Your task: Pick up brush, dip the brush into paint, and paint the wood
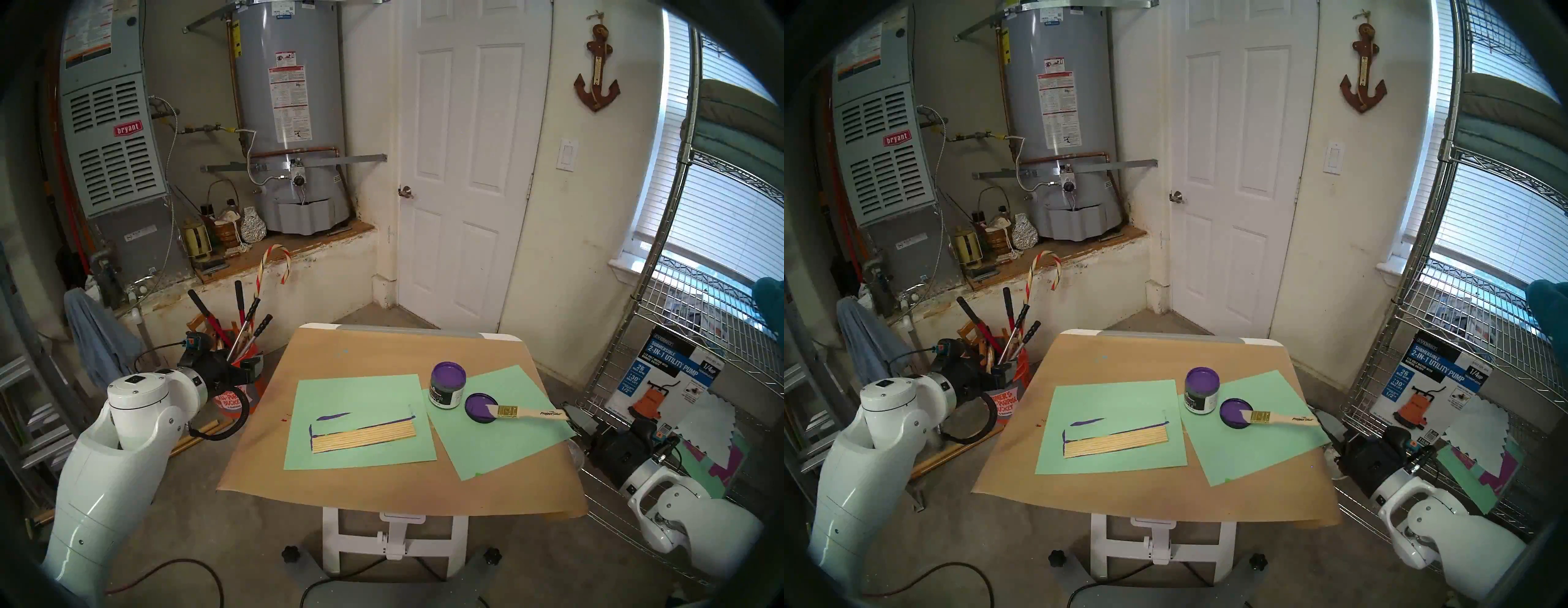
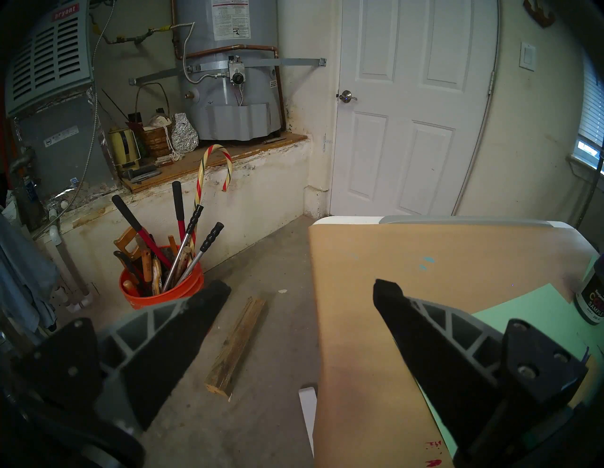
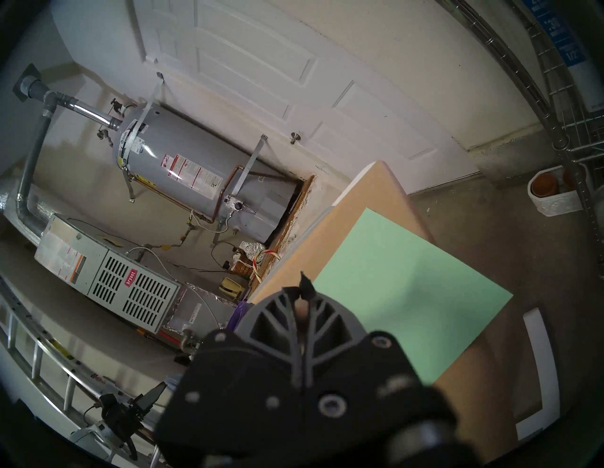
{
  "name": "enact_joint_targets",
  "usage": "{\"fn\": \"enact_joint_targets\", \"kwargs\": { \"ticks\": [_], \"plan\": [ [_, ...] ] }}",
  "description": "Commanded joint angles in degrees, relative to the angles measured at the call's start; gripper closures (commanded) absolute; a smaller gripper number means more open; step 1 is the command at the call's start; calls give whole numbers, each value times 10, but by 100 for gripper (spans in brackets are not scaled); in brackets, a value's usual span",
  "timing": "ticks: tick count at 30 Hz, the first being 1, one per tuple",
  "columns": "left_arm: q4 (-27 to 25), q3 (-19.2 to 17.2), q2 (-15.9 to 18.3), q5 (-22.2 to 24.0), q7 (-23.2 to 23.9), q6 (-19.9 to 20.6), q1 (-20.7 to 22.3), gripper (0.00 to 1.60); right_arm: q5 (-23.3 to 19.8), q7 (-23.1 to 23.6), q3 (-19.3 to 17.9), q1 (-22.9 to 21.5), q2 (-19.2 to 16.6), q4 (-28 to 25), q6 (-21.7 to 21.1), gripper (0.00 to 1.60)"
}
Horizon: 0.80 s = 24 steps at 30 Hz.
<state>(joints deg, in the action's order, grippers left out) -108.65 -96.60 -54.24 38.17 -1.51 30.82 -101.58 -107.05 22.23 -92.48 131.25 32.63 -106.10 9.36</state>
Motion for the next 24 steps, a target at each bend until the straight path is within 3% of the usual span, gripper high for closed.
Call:
{"fn": "enact_joint_targets", "kwargs": {
  "ticks": [1, 8, 24],
  "plan": [
    [-10, -7, 1, 1, -1, -1, 3, 0, -17, 19, -18, -4, 14, -7, 6, 160],
    [-10, -6, 1, 1, -1, -1, 3, 0, -14, 63, -37, -2, 15, 3, 7, 160],
    [-10, -7, 1, 1, -1, -1, 3, 0, -8, 74, -54, 5, 9, 3, 6, 160]
  ]
}}
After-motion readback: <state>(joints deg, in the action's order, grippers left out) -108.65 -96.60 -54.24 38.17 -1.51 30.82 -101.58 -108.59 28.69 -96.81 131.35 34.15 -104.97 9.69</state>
